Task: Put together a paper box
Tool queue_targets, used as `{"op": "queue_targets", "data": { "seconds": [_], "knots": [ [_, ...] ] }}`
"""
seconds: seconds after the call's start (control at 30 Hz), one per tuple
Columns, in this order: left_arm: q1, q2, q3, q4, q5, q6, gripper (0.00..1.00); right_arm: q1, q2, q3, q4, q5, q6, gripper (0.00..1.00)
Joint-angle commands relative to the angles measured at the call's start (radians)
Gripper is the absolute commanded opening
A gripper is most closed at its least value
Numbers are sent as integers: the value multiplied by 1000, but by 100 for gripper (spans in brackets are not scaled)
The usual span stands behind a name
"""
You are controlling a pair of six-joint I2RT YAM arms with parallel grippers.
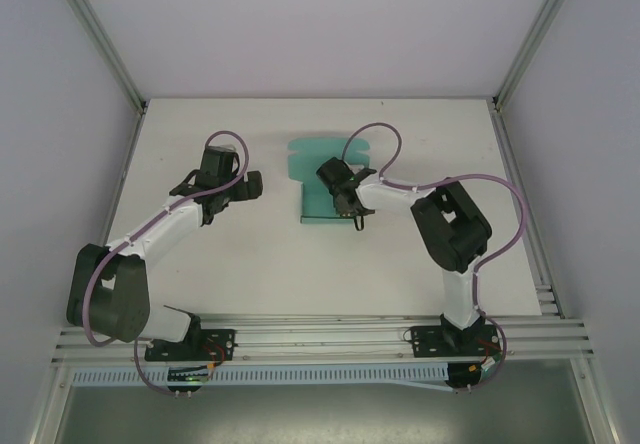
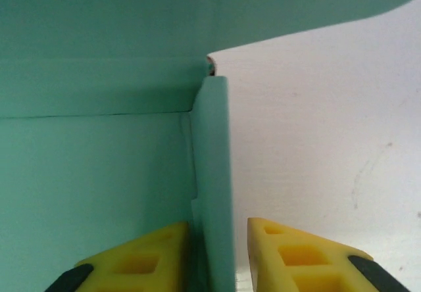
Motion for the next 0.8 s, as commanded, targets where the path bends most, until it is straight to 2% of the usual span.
{"op": "queue_targets", "data": {
  "seconds": [0.0,0.1,0.27,0.37,0.43,0.47,0.53,0.57,0.6,0.7,0.77],
  "knots": [
    [-1,-29,3,38,64,43,98,1,-39,3,3,3,6,38],
    [-2,-31,9,61,121,66,99,1,-77,1,33,-20,-4,44],
    [-2,-21,34,66,173,90,99,0,-126,9,33,8,-18,53],
    [-1,1,47,101,290,171,98,-9,-178,-4,50,26,-77,59],
    [-2,39,69,124,392,267,99,-31,-232,-27,84,-12,-222,69],
    [-2,62,87,127,419,301,99,-49,-260,-34,91,-53,-310,74],
    [0,124,151,108,445,363,98,-106,-318,-42,117,-129,-459,97],
    [1,155,195,85,453,390,99,-142,-343,-48,138,-199,-518,99],
    [1,189,244,60,480,430,99,-185,-363,-53,162,-320,-585,99],
    [3,272,340,6,606,586,98,-336,-359,-24,154,-752,-800,99],
    [4,320,388,-38,671,679,99,-387,-327,23,105,-889,-928,99]
  ]
}}
